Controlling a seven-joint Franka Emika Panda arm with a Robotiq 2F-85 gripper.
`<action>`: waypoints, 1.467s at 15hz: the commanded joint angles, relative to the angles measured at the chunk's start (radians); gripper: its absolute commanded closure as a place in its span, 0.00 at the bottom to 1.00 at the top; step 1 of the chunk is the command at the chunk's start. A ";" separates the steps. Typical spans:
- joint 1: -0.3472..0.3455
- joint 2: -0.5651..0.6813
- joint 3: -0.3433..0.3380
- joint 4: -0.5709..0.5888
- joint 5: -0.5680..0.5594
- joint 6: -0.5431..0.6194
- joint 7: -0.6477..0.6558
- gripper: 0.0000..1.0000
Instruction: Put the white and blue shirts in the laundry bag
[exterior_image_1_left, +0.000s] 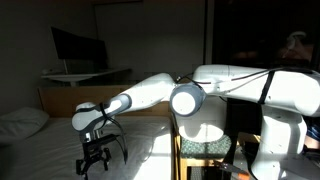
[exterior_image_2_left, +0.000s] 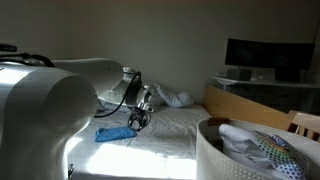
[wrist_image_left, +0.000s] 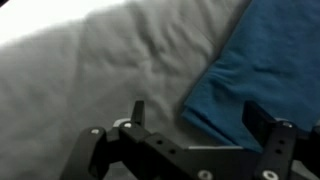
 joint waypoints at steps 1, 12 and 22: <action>-0.063 -0.081 0.027 0.065 0.026 -0.108 -0.023 0.00; -0.129 -0.189 0.073 0.152 0.045 -0.534 -0.011 0.00; -0.111 -0.135 0.055 0.229 0.031 -0.516 0.031 0.00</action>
